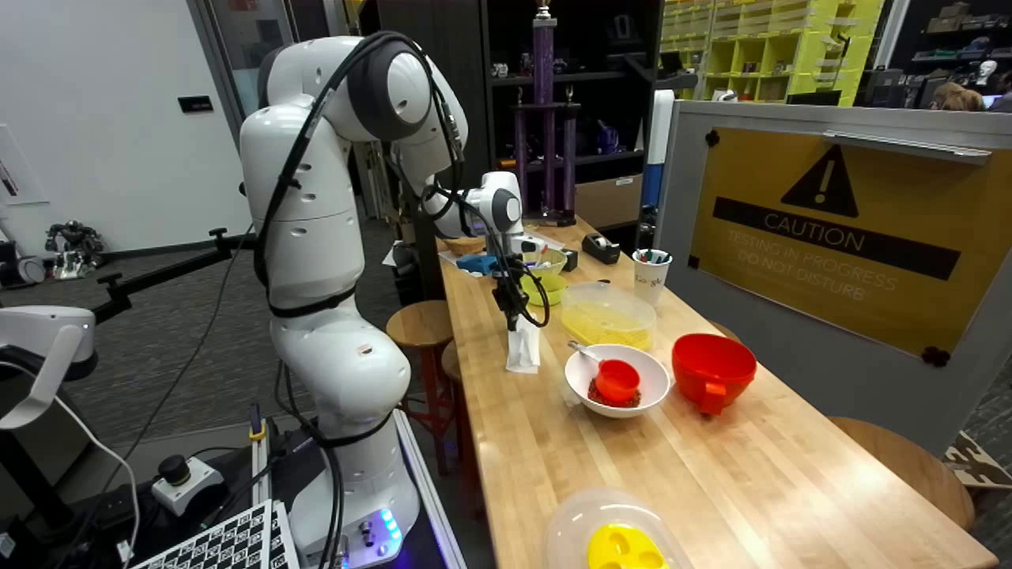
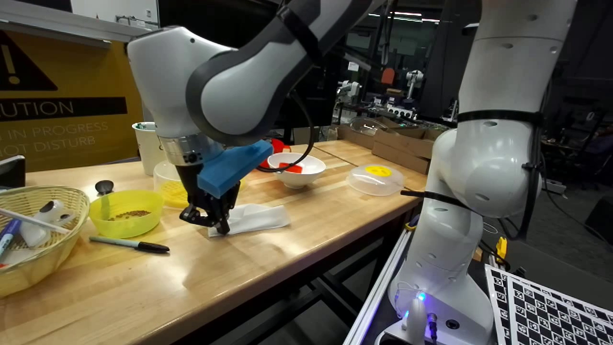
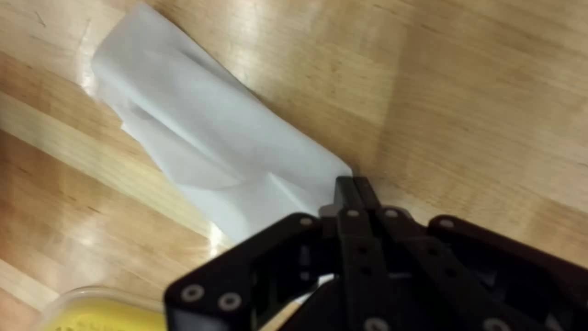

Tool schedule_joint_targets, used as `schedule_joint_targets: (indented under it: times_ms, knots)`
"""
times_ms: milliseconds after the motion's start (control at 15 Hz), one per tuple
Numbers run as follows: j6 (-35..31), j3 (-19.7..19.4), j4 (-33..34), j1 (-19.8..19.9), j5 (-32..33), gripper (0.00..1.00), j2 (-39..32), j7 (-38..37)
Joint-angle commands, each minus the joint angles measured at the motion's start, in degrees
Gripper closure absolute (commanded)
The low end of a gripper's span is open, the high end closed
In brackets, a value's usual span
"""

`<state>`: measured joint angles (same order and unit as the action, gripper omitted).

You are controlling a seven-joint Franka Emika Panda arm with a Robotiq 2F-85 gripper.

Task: Use the towel to wipe the table

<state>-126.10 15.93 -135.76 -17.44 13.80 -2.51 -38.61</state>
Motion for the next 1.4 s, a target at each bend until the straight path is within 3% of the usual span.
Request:
schedule_joint_targets:
  times_ms: [0,667,1333]
  knots:
    - [0.57,1.47,-0.56,-1.65,3.01,1.00,1.84,-1.80]
    - [1.25,3.92,0.67,-3.77,8.90,1.00,1.31,-3.13]
    - [1.31,0.55,1.19,-0.45,7.44,1.00,-0.01,-2.35]
